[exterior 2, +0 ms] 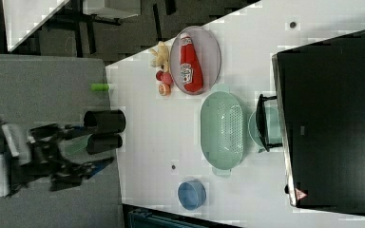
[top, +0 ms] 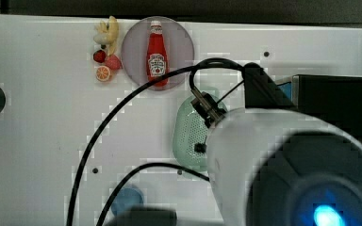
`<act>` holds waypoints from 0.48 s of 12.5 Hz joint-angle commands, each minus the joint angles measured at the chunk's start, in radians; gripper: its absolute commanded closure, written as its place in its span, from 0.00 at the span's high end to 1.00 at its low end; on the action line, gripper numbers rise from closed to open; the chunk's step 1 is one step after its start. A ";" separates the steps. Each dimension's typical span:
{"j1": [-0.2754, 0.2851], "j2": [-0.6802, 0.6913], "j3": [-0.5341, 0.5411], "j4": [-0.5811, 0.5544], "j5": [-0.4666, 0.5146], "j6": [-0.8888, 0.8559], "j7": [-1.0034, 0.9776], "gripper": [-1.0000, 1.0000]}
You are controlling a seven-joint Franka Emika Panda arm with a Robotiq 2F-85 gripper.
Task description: Drag strainer left to right.
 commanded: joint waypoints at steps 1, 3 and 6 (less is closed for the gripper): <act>0.006 0.057 0.000 -0.002 0.003 -0.088 -0.100 1.00; 0.006 0.060 -0.002 -0.004 0.003 -0.087 -0.100 1.00; 0.006 0.070 -0.001 -0.005 0.003 -0.087 -0.100 1.00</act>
